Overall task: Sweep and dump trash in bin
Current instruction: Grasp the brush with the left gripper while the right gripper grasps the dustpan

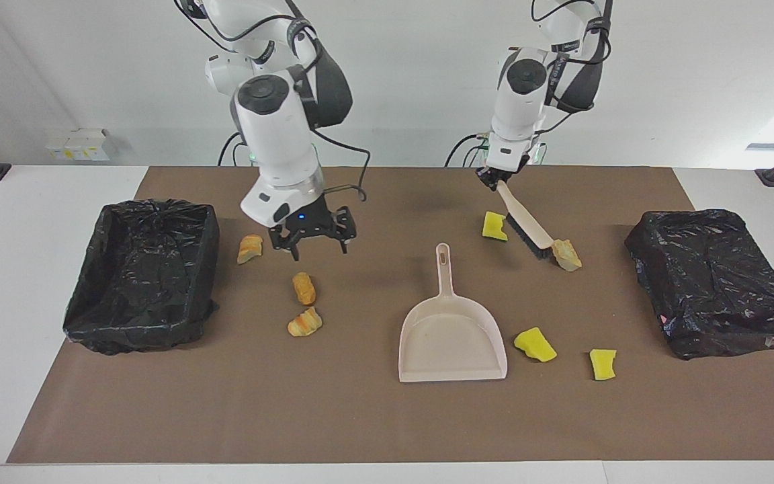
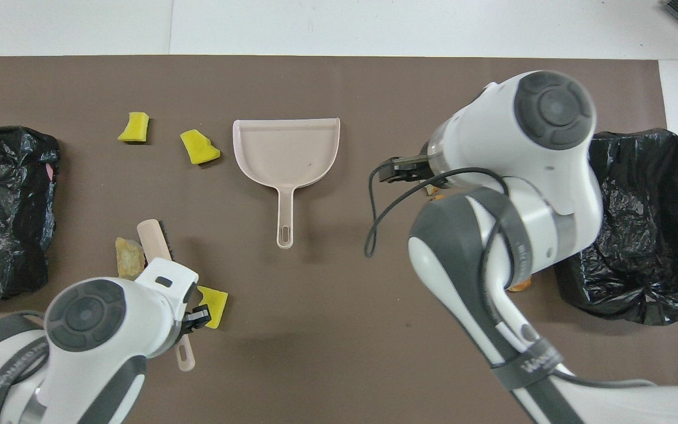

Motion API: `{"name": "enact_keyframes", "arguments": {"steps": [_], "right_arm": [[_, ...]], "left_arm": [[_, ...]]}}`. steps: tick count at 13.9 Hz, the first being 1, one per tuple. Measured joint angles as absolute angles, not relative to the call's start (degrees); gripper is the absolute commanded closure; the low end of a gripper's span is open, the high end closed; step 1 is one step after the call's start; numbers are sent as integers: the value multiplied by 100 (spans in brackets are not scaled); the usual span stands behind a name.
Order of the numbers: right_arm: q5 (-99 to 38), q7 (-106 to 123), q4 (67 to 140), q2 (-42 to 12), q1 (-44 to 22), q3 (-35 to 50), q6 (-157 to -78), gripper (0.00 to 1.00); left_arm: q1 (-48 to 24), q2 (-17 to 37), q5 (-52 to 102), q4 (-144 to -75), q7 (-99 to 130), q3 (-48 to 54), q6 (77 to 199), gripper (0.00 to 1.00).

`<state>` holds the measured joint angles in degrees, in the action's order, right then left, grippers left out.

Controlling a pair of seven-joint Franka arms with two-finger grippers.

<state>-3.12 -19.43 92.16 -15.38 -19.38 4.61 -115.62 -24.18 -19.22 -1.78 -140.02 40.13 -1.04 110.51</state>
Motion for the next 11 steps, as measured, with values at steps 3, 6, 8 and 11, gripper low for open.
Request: {"name": "enact_keyframes", "arguments": {"steps": [3, 6, 8, 11], "right_arm": [[-132, -2686, 9225, -1955, -2601, 462, -12155, 0], [308, -3452, 9171, -2408, -3093, 454, -12613, 0], [884, -4082, 8966, -2774, -3485, 445, -12766, 0], [1375, -4565, 8622, -3197, -3815, 439, -12844, 5]], "left_arm": [[-1158, -1865, -385, -14032, 2581, -138, 11002, 100], [-742, -1869, -542, -14083, 2012, -132, 10708, 100], [-541, -1888, -553, -14173, 1708, -117, 10582, 100], [-454, -1892, -555, -14359, 1509, -99, 10568, 100]]}}
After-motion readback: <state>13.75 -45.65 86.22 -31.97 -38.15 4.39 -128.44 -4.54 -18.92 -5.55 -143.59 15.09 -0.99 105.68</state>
